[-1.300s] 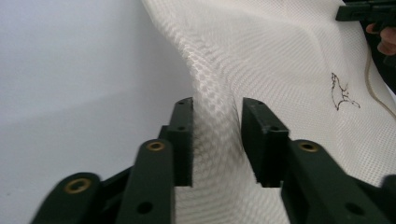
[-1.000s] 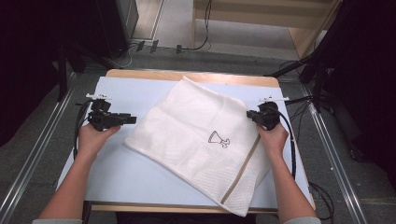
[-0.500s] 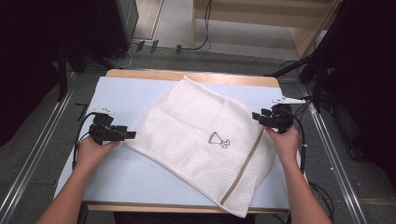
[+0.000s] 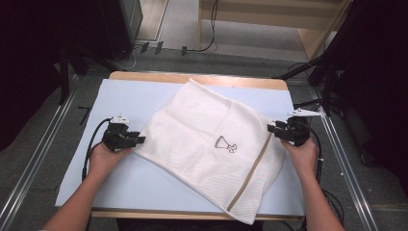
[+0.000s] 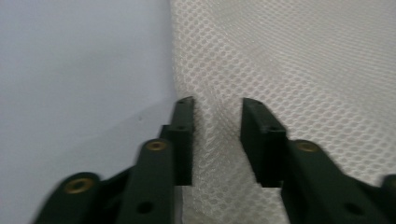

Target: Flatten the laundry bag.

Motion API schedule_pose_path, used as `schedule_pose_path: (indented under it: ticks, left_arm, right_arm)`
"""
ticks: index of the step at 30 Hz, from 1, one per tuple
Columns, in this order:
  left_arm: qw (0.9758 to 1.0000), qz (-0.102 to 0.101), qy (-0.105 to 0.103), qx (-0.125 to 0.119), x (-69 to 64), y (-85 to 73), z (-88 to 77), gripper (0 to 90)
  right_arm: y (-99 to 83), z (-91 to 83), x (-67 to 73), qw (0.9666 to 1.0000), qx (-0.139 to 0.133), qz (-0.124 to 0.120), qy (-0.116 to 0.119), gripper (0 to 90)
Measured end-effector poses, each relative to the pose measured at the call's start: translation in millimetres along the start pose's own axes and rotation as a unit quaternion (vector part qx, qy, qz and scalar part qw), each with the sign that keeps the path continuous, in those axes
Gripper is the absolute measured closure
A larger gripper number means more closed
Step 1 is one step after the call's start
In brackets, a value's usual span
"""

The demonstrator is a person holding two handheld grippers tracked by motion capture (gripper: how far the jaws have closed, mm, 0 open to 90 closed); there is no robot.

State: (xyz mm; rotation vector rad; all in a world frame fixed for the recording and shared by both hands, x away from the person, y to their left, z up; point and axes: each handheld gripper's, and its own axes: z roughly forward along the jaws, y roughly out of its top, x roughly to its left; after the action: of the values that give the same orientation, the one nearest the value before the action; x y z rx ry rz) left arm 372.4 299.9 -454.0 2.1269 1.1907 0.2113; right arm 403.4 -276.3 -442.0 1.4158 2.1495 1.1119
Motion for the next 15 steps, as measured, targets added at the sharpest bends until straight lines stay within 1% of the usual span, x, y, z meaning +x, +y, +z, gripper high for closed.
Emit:
schedule_pose_path:
  ticks: [1, 2, 3, 4, 7, 8, 9, 10, 11, 12, 13, 14, 15]
  left_arm:
    - [0.9992, -0.025, -0.029, 0.013, 2.5, 1.7, 1.0, 84.1]
    - [0.9987, -0.03, -0.038, 0.017, 3.6, 2.7, 1.3, 85.5]
    - [0.9987, -0.03, -0.038, 0.017, 3.6, 2.7, 1.3, 86.7]
    - [0.9979, -0.033, -0.048, 0.027, 7.1, 6.1, 0.7, 87.6]
    - [0.9983, -0.036, -0.044, 0.011, 14.4, 16.3, -4.1, 88.3]
    - [0.9982, -0.043, -0.042, 0.0, 17.9, 18.3, -5.7, 88.3]
    - [0.998, -0.048, -0.041, -0.004, 22.8, 20.2, -7.5, 88.2]
    - [0.998, -0.048, -0.041, -0.004, 22.8, 20.2, -7.5, 88.2]
    - [0.9977, -0.057, -0.036, -0.01, 32.3, 22.5, -9.0, 88.2]
    - [0.9977, -0.057, -0.036, -0.01, 32.3, 22.5, -9.0, 88.1]
    - [0.9977, -0.058, -0.032, -0.013, 37.5, 23.1, -9.3, 88.0]
    - [0.9971, -0.067, -0.033, -0.014, 43.0, 23.8, -9.0, 88.0]
    - [0.9966, -0.075, -0.029, -0.016, 53.4, 27.0, -8.4, 87.9]
  right_arm:
    - [-0.2, -0.4, 0.2, 1.0, -0.001, -0.002, 0.001, 55.2]
    - [-0.5, -0.5, 0.2, 1.0, -0.002, -0.002, 0.004, 55.8]
    - [-0.5, -0.5, 0.2, 1.0, -0.002, -0.002, 0.004, 55.8]
    - [-1.4, -0.1, 0.6, 1.0, -0.002, -0.002, 0.007, 57.0]
    - [-2.2, 2.3, 3.6, 0.9999, 0.007, -0.007, 0.014, 57.2]
    - [-2.1, 2.6, 4.8, 0.9998, 0.008, -0.008, 0.015, 57.1]
    - [-2.0, 2.5, 6.2, 0.9998, 0.008, -0.011, 0.017, 57.1]
    - [-2.0, 2.5, 6.2, 0.9998, 0.008, -0.011, 0.017, 57.1]
    - [-1.9, 1.7, 9.2, 0.9997, 0.007, -0.013, 0.019, 57.1]
    - [-2.4, 1.1, 10.5, 0.9997, 0.006, -0.015, 0.02, 57.1]
    - [-3.4, 0.4, 12.1, 0.9997, 0.004, -0.016, 0.021, 57.1]
    - [-3.4, 0.4, 12.1, 0.9997, 0.004, -0.016, 0.021, 57.1]
    - [-5.0, 1.0, 13.4, 0.9995, 0.009, -0.008, 0.028, 57.2]
